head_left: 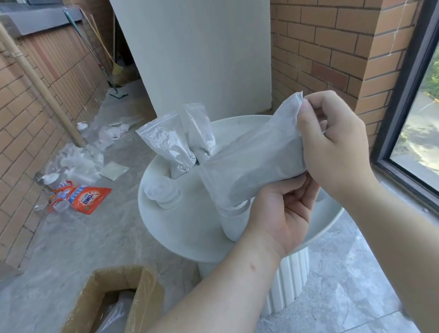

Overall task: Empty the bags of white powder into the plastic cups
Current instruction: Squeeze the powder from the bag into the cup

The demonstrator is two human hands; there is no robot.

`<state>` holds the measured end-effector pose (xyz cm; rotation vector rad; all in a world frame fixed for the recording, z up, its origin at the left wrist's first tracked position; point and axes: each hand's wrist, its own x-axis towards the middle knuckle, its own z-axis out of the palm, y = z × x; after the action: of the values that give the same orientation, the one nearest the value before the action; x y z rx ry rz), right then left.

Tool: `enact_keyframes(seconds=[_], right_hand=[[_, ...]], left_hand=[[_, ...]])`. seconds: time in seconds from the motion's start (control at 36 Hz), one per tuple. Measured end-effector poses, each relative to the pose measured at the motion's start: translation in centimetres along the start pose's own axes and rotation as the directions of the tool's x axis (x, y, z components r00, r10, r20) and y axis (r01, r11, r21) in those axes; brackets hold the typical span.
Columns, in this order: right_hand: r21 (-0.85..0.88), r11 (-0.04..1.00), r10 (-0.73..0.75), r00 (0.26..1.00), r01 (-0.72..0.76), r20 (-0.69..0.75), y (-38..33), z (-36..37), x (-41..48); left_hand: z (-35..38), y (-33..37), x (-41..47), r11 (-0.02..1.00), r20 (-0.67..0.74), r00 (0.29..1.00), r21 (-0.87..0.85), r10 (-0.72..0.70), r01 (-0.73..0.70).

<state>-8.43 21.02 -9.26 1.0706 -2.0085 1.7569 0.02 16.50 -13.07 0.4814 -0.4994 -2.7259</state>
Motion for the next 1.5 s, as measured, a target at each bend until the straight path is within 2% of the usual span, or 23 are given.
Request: enact_keyframes(seconds=[0.39,0.89,1.5], right_hand=[[-0.074,0.995,-0.066,0.998,0.066,-0.009,0.9,-0.2,-0.3],[-0.078,0.984,-0.166,0.985,0.163,-0.043,0.0,0.6,-0.2],[-0.064,0.989,-0.134,0.99,0.131,-0.048,-0.4,0.1,0.1]], left_hand=[[0.1,0.1,0.1,1.0,0.005,1.0,0.007,0.014,-0.014],[0.0,0.1,0.0,1.0,-0.006,1.0,0.011,0.017,-0.017],[0.1,0.0,-0.1,0.999,0.006,1.0,0.04,0.009,-0.01]])
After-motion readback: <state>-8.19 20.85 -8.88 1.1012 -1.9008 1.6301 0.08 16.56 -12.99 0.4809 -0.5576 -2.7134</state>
